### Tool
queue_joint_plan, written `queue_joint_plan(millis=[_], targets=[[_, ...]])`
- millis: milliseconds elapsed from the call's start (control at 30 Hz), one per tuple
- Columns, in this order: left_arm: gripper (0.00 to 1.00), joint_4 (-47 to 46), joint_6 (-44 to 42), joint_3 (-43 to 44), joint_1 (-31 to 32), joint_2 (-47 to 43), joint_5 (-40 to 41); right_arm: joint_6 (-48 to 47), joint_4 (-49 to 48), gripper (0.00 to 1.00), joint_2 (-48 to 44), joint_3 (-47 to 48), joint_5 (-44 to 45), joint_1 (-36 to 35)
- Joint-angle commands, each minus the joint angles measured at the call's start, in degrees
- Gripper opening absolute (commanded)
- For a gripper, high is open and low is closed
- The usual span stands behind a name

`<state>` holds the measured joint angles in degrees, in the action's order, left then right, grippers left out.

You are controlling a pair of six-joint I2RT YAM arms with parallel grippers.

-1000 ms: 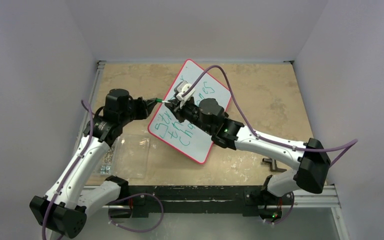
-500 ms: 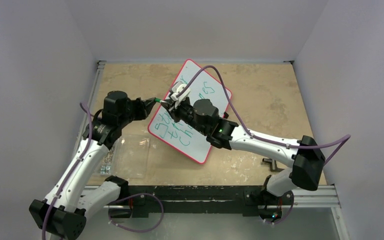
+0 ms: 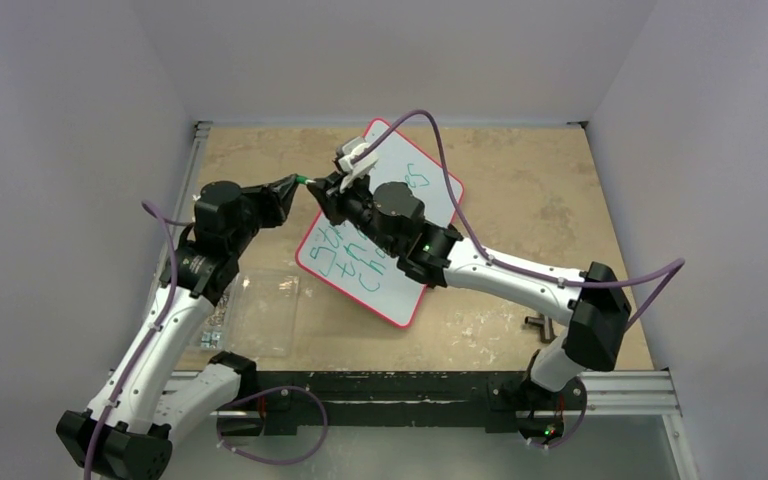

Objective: Write a sentence on the whiteboard
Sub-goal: Close the whiteboard marker at the center of the board.

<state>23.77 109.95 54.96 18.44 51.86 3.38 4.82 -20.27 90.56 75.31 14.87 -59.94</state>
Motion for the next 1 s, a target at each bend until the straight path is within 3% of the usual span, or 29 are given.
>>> queue_joint_plan(millis=[0, 267, 567, 733, 967], targets=[[0.00, -9.2, -7.3, 1.7, 4.0, -2.7, -16.5, 7.7, 2.4, 0.00, 5.7, 5.3, 1.2, 1.0], [0.00, -16.5, -11.0, -0.7, 5.3, -4.5, -15.4, 17.9, 5.5, 0.00, 8.3, 9.2, -3.0, 1.7], [0.01, -15.8, -13.4, -2.1, 5.3, -6.7, -12.3, 16.1, 5.9, 0.00, 3.5, 6.6, 0.9, 1.8], [0.22, -14.8, -14.2, -2.1, 5.3, -7.2, -11.4, 13.9, 6.0, 0.00, 0.1, 5.2, 4.4, 2.0], [0.62, -11.4, -18.8, -1.4, 5.3, -9.3, -7.7, 9.6, 8.9, 0.00, -5.2, 3.2, 11.2, 2.8]])
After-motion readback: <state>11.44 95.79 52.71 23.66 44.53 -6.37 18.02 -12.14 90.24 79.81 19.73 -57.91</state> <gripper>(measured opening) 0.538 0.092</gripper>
